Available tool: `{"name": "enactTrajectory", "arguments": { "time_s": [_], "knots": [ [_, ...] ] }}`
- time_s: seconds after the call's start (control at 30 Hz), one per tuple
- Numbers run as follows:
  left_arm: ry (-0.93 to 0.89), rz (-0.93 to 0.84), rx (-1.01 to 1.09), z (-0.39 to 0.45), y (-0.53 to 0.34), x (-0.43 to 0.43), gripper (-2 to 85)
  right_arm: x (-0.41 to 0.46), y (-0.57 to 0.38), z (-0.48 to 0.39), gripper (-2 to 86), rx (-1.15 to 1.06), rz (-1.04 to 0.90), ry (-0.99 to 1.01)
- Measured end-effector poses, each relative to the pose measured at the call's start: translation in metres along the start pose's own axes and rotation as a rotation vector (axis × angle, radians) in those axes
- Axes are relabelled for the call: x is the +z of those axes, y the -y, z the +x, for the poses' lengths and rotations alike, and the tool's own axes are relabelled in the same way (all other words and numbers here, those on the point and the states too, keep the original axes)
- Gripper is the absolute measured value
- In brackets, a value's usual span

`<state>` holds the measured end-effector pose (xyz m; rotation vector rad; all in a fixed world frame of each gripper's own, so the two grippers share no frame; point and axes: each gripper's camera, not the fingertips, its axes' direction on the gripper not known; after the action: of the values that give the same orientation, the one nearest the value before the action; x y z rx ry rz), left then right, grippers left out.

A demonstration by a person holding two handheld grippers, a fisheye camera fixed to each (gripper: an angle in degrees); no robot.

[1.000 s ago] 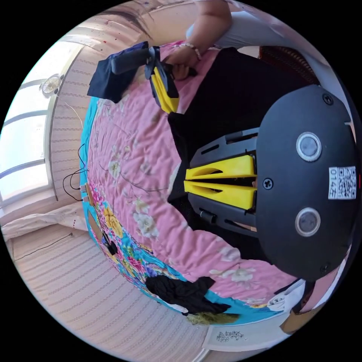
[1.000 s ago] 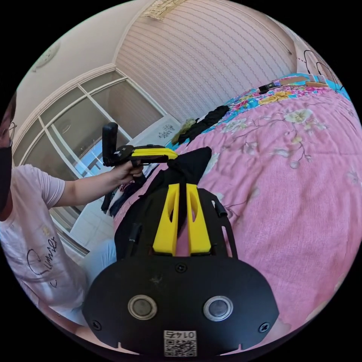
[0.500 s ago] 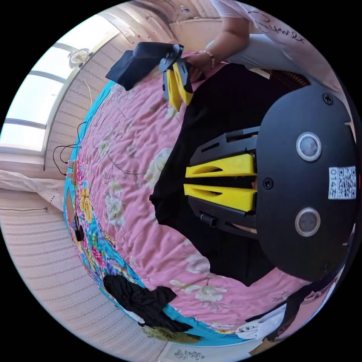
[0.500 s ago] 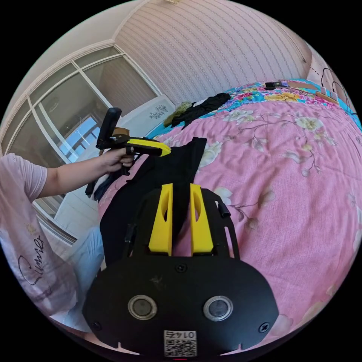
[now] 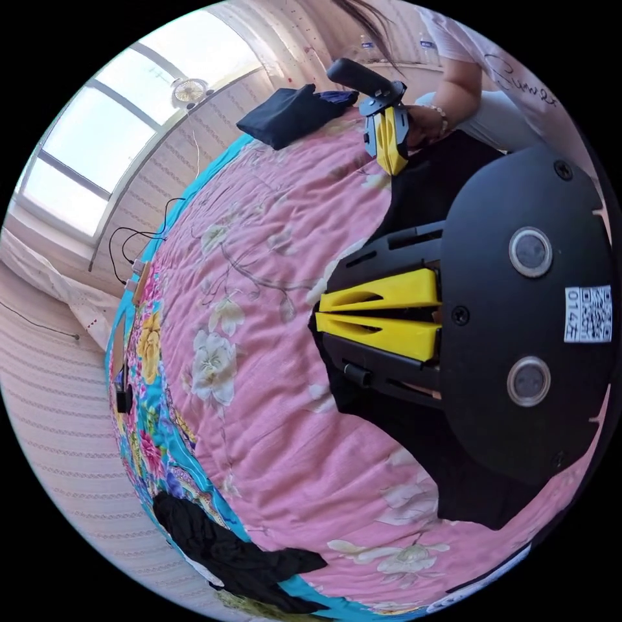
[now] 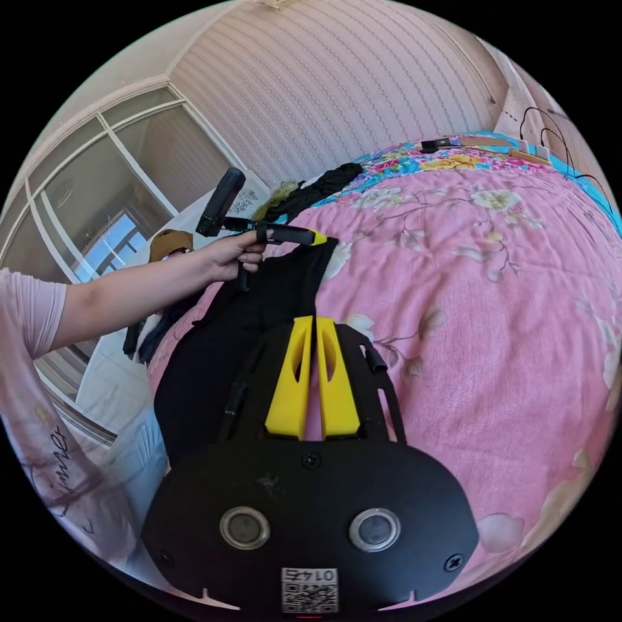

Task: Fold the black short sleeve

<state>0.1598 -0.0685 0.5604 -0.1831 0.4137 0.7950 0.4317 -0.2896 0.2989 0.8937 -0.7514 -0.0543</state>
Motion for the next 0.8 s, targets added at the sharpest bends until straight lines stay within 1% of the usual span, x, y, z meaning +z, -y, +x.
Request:
{"name": "enactTrajectory", "arguments": {
  "time_s": [0.03, 0.13, 0.2, 0.27, 0.33, 0.4, 0.47, 0.5, 0.53, 0.57, 0.7, 0.77, 0.8],
  "knots": [
    [-0.008, 0.001, 0.001, -0.002, 0.000, 0.000, -0.8, 0.000, 0.000, -0.001, 0.8, 0.008, -0.001, -0.009],
    [0.006, -0.055, 0.011, -0.008, -0.008, 0.003, -0.3, 0.013, 0.004, 0.001, 0.7, 0.045, -0.105, -0.001],
    [-0.035, -0.020, -0.026, -0.018, -0.017, -0.017, 0.9, 0.010, 0.002, 0.003, 0.9, 0.062, -0.079, 0.037],
    [-0.118, 0.064, -0.042, -0.035, -0.042, -0.061, 3.5, 0.004, -0.002, 0.007, 1.3, 0.095, -0.029, 0.074],
    [-0.127, 0.109, -0.054, -0.050, -0.071, -0.100, 4.2, -0.001, -0.005, 0.008, 1.7, 0.120, 0.001, 0.102],
    [-0.085, 0.148, -0.062, -0.066, -0.108, -0.138, 4.4, -0.004, -0.004, 0.006, 2.4, 0.146, 0.001, 0.125],
    [0.080, 0.160, -0.119, -0.091, -0.159, -0.183, 4.1, -0.006, 0.011, -0.007, 3.4, 0.111, -0.017, 0.119],
    [0.128, 0.157, -0.140, -0.098, -0.171, -0.192, 3.7, -0.005, 0.018, -0.010, 3.6, 0.092, -0.014, 0.113],
    [0.209, 0.145, -0.196, -0.112, -0.194, -0.208, 2.9, 0.002, 0.036, -0.018, 4.3, 0.035, -0.024, 0.091],
    [0.245, 0.131, -0.258, -0.128, -0.214, -0.220, 2.3, 0.015, 0.057, -0.025, 5.3, -0.013, -0.066, 0.047],
    [0.150, 0.150, -0.389, -0.164, -0.252, -0.237, 4.1, 0.061, 0.102, -0.035, 7.8, -0.062, -0.115, -0.100],
    [0.137, 0.179, -0.423, -0.177, -0.263, -0.244, 7.0, 0.099, 0.118, -0.029, 8.5, -0.021, -0.277, -0.180],
    [0.134, 0.187, -0.431, -0.180, -0.265, -0.245, 7.8, 0.107, 0.120, -0.027, 8.6, 0.001, -0.319, -0.178]
  ]
}}
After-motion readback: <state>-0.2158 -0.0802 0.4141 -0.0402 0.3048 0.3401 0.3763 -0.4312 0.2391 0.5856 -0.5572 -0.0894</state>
